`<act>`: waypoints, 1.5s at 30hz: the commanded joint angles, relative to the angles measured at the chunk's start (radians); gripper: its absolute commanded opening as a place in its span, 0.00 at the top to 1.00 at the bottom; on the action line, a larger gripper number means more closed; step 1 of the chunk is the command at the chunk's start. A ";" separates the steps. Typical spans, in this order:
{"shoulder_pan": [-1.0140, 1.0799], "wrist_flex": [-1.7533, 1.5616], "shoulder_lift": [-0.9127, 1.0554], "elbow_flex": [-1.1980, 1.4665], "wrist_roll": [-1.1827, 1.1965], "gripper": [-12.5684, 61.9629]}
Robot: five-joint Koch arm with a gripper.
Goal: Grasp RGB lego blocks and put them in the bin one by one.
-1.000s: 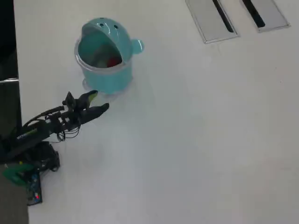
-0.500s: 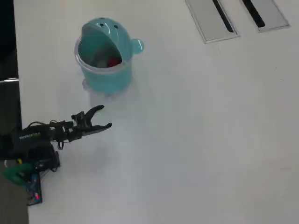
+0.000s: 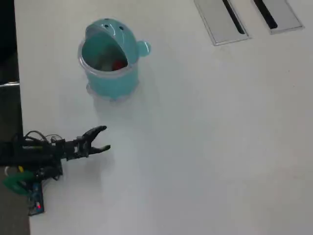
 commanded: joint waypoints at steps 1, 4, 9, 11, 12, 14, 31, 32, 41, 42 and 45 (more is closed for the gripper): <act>0.006 -0.149 0.069 -0.025 0.089 0.37; 0.015 -0.192 0.069 0.021 0.132 0.37; 0.020 -0.247 0.071 0.107 0.187 0.37; 0.020 -0.247 0.071 0.130 0.213 0.37; 0.021 -0.247 0.071 0.140 0.230 0.37; 0.025 -0.249 0.071 0.160 0.261 0.37; 0.043 -0.005 0.072 0.221 0.730 0.37; 0.040 -0.002 0.071 0.221 0.764 0.37; 0.018 0.137 0.071 0.221 0.788 0.37; 0.018 0.141 0.071 0.221 0.816 0.37; 0.028 0.138 0.067 0.221 0.841 0.37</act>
